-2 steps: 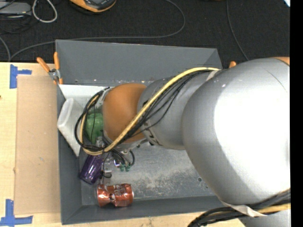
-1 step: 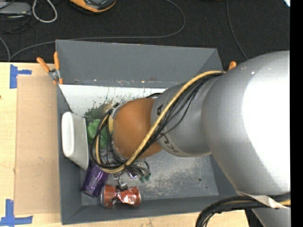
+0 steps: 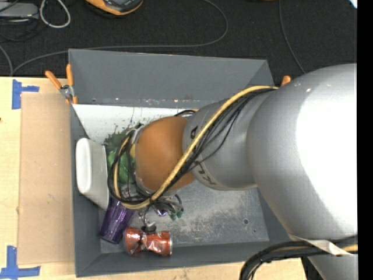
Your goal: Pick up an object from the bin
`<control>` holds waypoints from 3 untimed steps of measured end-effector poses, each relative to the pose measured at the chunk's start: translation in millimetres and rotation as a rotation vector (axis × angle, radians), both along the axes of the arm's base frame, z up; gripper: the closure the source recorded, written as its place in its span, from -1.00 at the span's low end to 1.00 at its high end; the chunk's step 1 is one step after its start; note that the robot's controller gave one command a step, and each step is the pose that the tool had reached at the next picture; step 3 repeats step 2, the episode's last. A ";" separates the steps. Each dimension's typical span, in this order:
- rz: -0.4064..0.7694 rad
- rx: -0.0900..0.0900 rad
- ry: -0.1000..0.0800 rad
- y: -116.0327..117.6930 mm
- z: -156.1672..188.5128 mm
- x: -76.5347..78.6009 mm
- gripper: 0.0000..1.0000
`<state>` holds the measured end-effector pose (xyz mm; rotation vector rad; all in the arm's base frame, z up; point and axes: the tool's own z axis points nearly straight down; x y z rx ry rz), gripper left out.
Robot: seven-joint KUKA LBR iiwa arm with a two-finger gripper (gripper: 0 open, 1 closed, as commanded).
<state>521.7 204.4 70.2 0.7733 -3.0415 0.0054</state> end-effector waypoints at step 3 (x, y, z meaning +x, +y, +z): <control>0.125 0.006 -0.019 21.6 41.4 -44.8 1.00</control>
Offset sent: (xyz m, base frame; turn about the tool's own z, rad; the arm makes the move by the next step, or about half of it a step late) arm 0.0000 0.0000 0.0000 0.0000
